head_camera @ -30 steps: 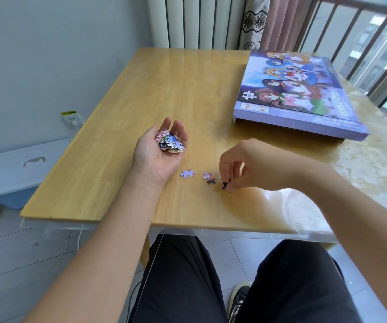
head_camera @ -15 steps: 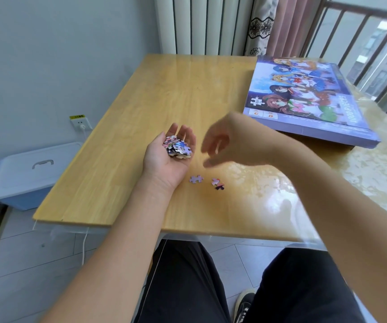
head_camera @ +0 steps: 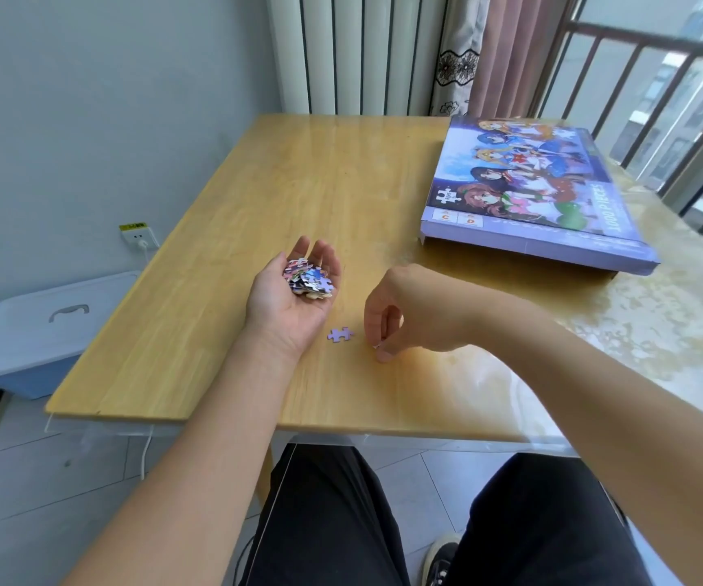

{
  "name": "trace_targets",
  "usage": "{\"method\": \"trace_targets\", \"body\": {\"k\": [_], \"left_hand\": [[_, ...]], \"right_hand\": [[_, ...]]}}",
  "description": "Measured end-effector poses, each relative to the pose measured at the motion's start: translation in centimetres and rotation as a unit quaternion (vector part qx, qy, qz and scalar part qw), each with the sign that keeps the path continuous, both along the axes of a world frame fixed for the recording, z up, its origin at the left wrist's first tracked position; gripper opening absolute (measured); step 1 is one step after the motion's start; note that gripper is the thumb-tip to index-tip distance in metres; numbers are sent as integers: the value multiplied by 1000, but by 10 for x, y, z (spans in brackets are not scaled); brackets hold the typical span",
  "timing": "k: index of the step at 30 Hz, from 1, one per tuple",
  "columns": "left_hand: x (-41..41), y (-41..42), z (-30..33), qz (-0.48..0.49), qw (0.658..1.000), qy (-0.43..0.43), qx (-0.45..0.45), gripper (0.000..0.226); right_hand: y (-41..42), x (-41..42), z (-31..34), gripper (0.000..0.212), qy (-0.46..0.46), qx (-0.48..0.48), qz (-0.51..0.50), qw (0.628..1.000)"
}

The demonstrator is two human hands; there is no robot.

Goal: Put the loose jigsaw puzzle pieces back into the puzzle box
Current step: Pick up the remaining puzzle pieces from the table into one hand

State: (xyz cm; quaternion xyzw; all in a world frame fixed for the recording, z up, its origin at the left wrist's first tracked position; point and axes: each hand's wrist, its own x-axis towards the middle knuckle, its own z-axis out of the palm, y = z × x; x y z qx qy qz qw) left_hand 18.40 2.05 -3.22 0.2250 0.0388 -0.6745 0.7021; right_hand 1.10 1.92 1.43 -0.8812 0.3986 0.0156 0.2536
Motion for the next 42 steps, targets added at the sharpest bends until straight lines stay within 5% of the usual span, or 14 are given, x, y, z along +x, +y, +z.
{"method": "trace_targets", "body": {"k": [30,42], "left_hand": [[-6,3,2,-4,1000,-23,7,40],[-4,2,2,2,1000,3,6,39]], "right_hand": [[18,9,9,41,38,-44,-154,986],[20,18,14,30,60,-40,-154,986]]}}
